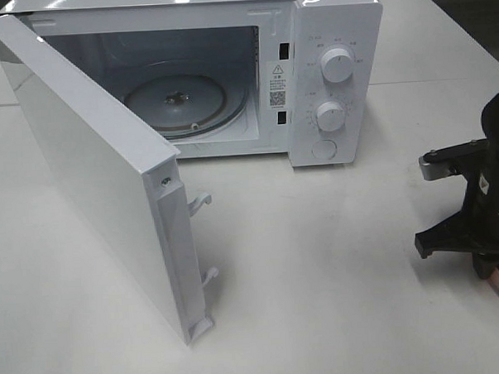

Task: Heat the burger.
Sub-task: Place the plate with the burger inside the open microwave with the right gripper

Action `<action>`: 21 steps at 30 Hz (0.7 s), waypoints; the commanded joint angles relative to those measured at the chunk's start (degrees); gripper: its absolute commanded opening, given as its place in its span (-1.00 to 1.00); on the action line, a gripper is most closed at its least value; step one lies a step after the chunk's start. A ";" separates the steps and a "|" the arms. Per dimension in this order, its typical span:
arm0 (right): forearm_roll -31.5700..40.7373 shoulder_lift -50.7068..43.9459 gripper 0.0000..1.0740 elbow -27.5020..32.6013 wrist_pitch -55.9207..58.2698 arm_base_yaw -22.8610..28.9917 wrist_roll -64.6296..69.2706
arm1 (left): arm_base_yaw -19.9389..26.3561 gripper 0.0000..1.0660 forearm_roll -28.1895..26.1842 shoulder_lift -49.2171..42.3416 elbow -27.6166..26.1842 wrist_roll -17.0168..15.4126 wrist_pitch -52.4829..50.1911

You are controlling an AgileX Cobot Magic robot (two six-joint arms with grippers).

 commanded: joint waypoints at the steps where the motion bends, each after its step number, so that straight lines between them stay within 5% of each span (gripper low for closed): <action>1: -4.41 -0.40 -1.00 0.23 1.43 1.60 3.27 | -0.06 0.88 -0.11 -0.97 0.11 0.00 -0.46; 21: -13.24 -2.64 -1.00 0.23 9.51 8.54 10.03 | -0.06 0.88 -0.06 -0.97 0.11 0.00 -0.46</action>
